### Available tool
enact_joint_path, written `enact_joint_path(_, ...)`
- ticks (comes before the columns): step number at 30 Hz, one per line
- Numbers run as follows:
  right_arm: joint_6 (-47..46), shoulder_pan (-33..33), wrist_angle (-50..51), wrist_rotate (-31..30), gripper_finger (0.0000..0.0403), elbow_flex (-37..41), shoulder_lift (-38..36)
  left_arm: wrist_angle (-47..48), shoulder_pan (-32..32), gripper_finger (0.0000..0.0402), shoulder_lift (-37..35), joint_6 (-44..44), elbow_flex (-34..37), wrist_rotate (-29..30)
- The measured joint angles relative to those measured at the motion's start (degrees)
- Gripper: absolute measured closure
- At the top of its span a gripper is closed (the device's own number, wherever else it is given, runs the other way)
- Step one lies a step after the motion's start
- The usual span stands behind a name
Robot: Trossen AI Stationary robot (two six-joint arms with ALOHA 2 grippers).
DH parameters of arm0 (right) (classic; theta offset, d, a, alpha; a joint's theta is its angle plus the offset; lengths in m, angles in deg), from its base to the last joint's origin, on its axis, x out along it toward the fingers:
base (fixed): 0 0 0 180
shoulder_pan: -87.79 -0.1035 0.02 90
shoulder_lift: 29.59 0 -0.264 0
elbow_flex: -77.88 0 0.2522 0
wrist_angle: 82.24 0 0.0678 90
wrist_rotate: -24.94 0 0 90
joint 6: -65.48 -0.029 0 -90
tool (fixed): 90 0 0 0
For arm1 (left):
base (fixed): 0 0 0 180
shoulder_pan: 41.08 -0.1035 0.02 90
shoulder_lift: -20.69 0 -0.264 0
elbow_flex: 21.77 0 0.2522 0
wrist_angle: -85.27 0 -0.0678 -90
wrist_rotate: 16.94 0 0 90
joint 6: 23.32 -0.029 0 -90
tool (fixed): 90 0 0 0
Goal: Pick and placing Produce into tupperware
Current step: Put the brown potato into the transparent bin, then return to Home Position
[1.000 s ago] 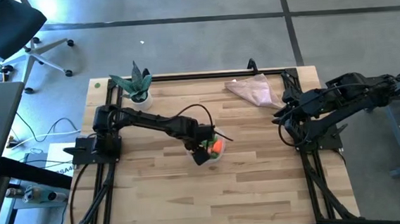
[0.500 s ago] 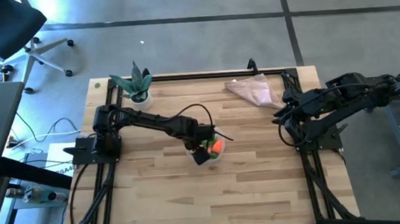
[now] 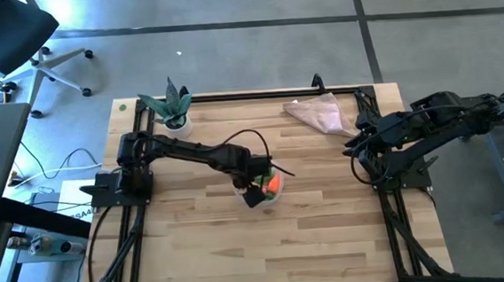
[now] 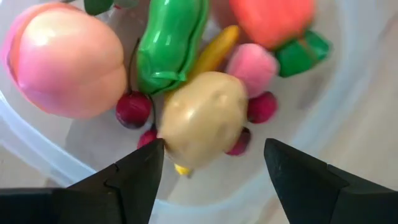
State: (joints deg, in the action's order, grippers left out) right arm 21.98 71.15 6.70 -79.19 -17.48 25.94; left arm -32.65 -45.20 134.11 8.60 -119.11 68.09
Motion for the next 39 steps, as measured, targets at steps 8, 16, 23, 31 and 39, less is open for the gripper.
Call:
enact_joint_path(8, 0.0, 0.0, 0.0, 0.0, 0.0272, 0.0, 0.0, 13.8, 0.0, 0.0151, -0.1, -0.3, -14.2, 1.6)
enact_joint_path(16, 0.0, 0.0, 0.0, 0.0, 0.0272, 0.0, 0.0, 29.4, 0.0, 0.0183, -0.1, -3.7, -32.0, 10.2)
enact_joint_path(23, 0.0, 0.0, 0.0, 0.0, 0.0272, 0.0, 0.0, 36.5, 0.5, 0.0257, -6.4, -7.1, -41.4, 20.4)
enact_joint_path(31, 0.0, 0.0, 0.0, 0.0, 0.0272, 0.0, 0.0, 21.6, 3.7, 0.0351, -25.4, -10.1, -25.3, 23.1)
enact_joint_path(39, 0.0, 0.0, 0.0, 0.0, 0.0272, 0.0, 0.0, -11.3, 4.8, 0.0393, -52.4, -13.3, 9.8, 15.8)
